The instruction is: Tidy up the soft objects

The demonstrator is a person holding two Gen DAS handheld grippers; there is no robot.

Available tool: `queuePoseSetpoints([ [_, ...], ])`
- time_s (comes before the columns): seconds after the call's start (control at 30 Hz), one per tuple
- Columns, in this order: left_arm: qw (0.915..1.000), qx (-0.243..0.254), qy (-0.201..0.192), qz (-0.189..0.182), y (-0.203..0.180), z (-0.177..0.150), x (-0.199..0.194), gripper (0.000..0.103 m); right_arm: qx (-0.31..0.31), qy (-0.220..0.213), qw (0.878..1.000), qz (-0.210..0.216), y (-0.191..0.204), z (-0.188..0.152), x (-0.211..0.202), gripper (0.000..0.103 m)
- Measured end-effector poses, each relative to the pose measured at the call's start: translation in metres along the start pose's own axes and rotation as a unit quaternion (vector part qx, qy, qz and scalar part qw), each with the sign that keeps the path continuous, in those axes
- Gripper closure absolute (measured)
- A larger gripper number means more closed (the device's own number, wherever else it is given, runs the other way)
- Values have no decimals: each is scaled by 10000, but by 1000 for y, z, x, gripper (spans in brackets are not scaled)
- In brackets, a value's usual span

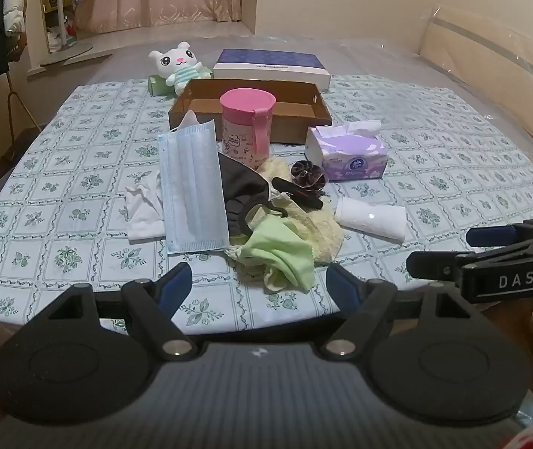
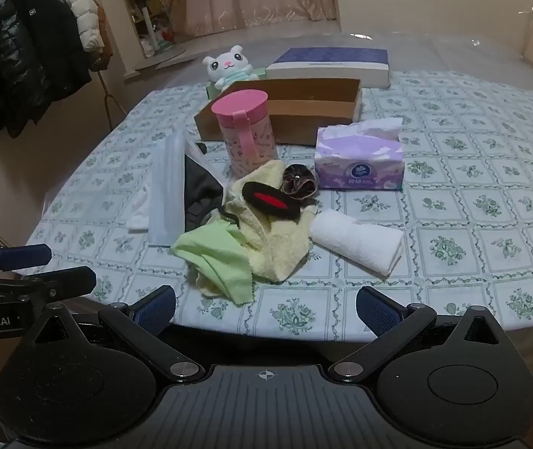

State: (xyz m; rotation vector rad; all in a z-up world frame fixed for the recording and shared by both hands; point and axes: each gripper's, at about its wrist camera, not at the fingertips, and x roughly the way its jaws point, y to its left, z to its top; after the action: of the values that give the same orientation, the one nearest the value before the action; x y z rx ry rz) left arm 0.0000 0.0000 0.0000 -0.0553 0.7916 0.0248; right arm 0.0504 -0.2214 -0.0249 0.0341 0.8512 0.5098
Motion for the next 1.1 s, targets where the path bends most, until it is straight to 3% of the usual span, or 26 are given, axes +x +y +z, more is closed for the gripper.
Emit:
queuePoseSetpoints([
  [1.1, 10000, 0, -11, -24, -3, 4, -1, 26, -12, -32, 10000, -22, 0, 4, -1, 1],
])
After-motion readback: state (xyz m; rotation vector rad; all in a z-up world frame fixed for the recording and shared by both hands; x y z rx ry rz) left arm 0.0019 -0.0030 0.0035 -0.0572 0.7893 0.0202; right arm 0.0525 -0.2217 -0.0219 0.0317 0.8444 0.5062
